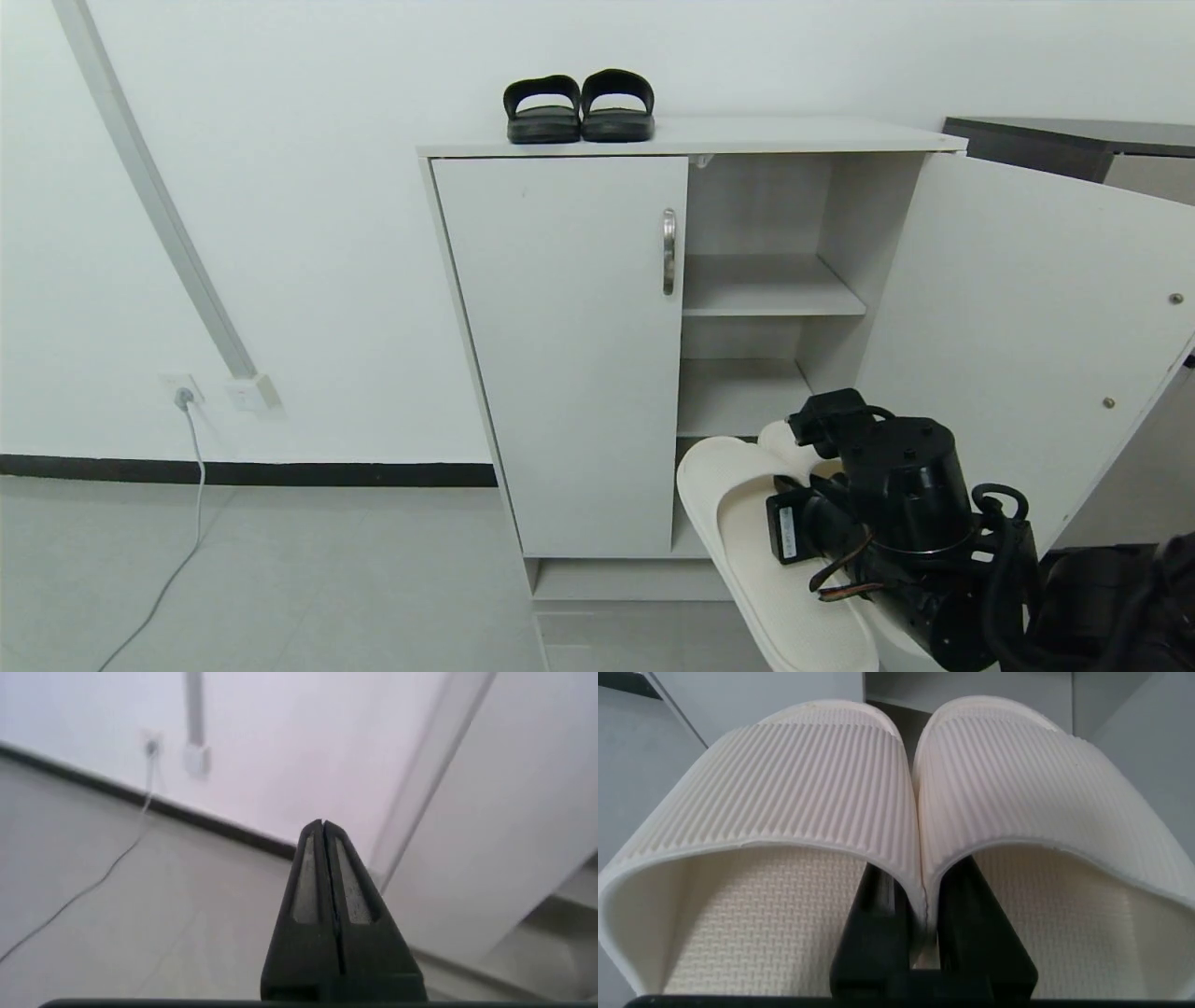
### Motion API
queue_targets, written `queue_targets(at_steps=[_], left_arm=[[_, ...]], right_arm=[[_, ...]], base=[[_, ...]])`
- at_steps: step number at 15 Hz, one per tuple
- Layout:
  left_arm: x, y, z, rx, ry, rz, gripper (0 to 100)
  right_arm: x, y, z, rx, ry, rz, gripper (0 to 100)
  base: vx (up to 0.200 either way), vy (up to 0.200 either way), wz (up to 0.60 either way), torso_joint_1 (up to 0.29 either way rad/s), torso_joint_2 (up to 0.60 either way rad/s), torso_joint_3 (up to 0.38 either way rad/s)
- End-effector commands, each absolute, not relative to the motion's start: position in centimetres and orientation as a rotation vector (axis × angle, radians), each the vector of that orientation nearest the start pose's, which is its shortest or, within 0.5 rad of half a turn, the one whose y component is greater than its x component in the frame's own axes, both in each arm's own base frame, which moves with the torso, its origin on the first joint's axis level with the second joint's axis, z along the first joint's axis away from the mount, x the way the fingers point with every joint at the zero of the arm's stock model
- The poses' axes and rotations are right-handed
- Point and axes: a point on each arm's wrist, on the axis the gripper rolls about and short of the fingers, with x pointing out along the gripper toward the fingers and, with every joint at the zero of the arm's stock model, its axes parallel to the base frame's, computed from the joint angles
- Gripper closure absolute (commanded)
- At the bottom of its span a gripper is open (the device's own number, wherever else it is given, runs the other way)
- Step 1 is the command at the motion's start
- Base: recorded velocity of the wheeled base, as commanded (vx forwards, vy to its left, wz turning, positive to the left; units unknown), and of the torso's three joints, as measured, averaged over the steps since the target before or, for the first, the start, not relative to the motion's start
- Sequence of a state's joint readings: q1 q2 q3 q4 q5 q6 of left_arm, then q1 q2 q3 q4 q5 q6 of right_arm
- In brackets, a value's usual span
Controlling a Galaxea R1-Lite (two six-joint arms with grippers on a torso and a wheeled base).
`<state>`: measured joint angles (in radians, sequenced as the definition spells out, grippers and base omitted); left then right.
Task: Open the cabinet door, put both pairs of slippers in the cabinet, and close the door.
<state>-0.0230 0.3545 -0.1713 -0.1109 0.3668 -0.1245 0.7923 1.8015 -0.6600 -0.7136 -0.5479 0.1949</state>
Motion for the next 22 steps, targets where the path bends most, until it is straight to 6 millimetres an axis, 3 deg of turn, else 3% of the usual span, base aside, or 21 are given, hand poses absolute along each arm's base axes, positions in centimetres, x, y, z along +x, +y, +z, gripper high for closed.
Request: queue_targets(at_steps=[1, 9, 14, 16, 22], left_arm=[[-2.8, 0.6, 8.9, -0.109, -0.015, 0.33, 100], [-2.3, -0.1, 8.0, -0.099, -0.036, -0.046, 100], [-2.3, -0.1, 8.0, -0.042, -0.03, -0.05, 100], [-2.3, 0.2, 7.6, -0.063, 0.005, 0.078, 100], [-2.3, 0.1, 7.6, -0.075, 0.003, 0.052, 100]], right_arm=[[21.9, 20.6, 12.3, -0.075, 0.358, 0.207, 100], [22.2, 21.0, 11.2, -0.077, 0.353, 0.212, 100], [22.1, 21.1, 10.9, -0.083, 0.346, 0.217, 100], [22.1, 21.1, 11.1, -0.084, 0.326, 0.222, 100], [22.6, 21.3, 10.6, -0.086, 0.316, 0.207, 100]], base=[[0.0, 0.0, 0.0, 0.0, 0.0, 0.0], [0.0, 0.0, 0.0, 0.0, 0.0, 0.0], [0.0, 0.0, 0.0, 0.0, 0.0, 0.0], [0.0, 0.0, 0.0, 0.0, 0.0, 0.0], [0.0, 0.0, 0.0, 0.0, 0.0, 0.0]])
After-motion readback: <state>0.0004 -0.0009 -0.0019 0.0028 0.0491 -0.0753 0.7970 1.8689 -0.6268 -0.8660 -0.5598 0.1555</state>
